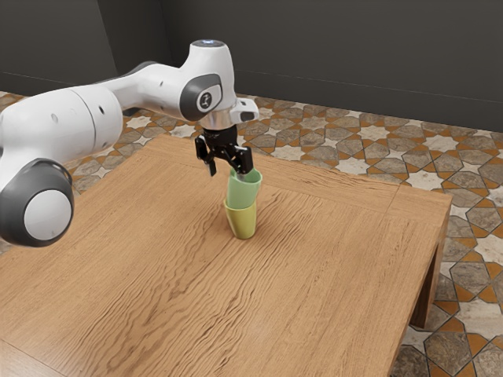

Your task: Place the left cup onto the right cup

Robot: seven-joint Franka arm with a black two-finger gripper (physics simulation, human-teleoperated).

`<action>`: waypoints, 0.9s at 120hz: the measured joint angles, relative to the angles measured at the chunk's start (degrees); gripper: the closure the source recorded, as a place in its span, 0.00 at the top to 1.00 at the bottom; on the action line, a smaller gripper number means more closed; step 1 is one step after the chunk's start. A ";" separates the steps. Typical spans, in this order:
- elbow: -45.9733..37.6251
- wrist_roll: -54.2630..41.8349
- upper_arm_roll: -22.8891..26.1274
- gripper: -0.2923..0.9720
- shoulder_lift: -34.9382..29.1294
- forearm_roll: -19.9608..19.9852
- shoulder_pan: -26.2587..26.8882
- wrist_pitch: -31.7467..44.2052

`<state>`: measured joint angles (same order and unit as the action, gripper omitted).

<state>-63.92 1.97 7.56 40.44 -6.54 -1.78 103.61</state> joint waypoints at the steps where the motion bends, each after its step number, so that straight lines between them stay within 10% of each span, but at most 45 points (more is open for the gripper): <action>1: 0.00 0.00 0.00 0.71 -0.02 -0.01 0.02 0.01; 43: -0.99 0.05 -0.15 0.76 -2.88 -2.26 0.92 0.02; 108: -27.12 0.01 -1.46 0.77 -35.05 -0.21 0.35 -7.16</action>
<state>-91.04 1.99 6.10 5.39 -6.75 -1.43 96.46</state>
